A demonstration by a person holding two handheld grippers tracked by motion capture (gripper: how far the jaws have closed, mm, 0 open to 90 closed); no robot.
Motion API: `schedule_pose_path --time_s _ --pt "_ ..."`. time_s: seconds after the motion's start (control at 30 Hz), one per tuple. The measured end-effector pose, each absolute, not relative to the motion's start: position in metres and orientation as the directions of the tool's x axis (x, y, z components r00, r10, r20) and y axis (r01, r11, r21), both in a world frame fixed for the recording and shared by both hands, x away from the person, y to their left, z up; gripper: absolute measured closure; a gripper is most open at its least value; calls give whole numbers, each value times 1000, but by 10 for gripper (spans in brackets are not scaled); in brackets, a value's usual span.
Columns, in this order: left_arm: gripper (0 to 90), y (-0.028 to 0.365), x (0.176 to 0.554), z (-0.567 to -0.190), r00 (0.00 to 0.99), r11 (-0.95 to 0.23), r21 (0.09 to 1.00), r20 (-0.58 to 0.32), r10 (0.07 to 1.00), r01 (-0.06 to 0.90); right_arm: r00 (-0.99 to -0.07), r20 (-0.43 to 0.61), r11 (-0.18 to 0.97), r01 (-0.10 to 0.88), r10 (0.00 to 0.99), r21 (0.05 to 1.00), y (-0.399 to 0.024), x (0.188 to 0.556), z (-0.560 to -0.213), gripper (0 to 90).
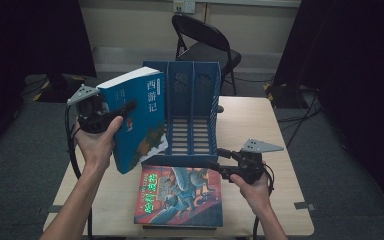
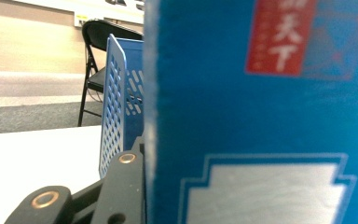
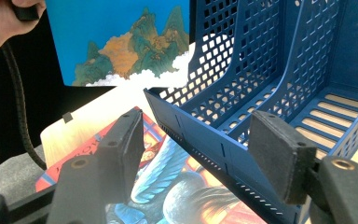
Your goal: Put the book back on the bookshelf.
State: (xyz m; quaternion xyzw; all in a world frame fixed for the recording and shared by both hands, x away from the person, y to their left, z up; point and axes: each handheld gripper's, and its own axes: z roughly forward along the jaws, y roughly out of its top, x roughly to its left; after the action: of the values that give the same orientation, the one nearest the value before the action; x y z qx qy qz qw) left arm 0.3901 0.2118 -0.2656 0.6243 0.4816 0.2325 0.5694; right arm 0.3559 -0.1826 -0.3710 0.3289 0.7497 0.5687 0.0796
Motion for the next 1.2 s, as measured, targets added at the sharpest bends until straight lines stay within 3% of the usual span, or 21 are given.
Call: schedule_pose_path --time_s 1.2 --pt "613 173 437 -274 291 28 922 -150 945 385 -774 265 120 400 575 909 -189 354 -369 351"
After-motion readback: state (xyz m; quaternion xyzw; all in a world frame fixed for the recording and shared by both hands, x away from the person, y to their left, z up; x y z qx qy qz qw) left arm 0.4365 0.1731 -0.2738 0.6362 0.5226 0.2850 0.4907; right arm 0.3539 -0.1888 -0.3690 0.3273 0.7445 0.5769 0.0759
